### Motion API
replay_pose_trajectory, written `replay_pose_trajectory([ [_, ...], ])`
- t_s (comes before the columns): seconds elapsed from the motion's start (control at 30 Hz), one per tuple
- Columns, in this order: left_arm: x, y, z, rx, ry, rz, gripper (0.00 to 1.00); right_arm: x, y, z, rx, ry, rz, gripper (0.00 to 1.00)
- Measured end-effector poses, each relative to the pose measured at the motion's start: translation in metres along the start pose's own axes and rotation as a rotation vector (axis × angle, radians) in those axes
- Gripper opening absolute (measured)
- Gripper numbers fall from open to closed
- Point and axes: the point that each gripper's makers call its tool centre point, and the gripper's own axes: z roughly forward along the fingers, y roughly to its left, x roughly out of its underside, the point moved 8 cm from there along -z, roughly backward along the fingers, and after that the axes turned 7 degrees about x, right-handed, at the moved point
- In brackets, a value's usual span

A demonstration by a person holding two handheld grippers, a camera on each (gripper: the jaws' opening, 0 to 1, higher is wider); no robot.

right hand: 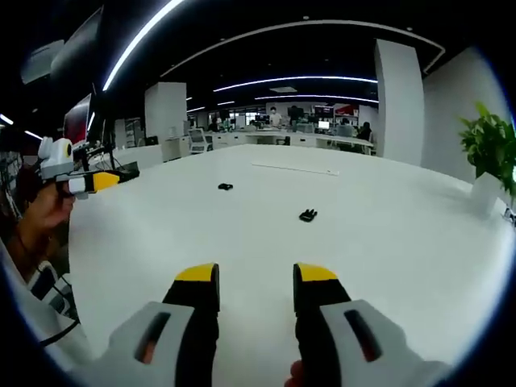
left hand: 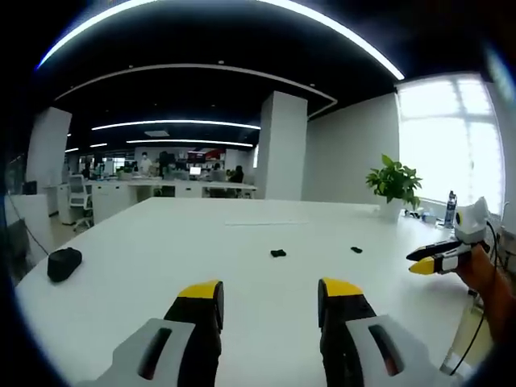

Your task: Snap the two parts of the plastic buckle together until the buckle closes and remains connected.

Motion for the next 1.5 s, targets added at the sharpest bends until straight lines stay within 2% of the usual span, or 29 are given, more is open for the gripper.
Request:
replay_pose_trajectory([
  [0.27,-0.004,0.009,-0.004,0.001,-0.018,-0.006,0.47,0.0,0.007,-0.004,0.01,0.021,0.003,0.37],
  [0.47,-0.002,0.006,0.01,0.045,0.012,-0.001,0.47,0.0,0.003,-0.007,0.056,0.029,0.006,0.37],
  [0.67,0.002,0.004,0.018,0.06,0.021,-0.009,0.47,0.0,0.002,-0.009,0.076,0.035,0.013,0.37],
  [1.03,0.002,0.012,0.028,0.059,0.024,-0.012,0.47,-0.006,-0.003,0.003,0.073,0.038,0.01,0.37],
  [1.5,0.001,0.011,0.043,0.073,0.029,-0.002,0.47,-0.01,-0.009,0.009,0.083,0.041,-0.001,0.37],
])
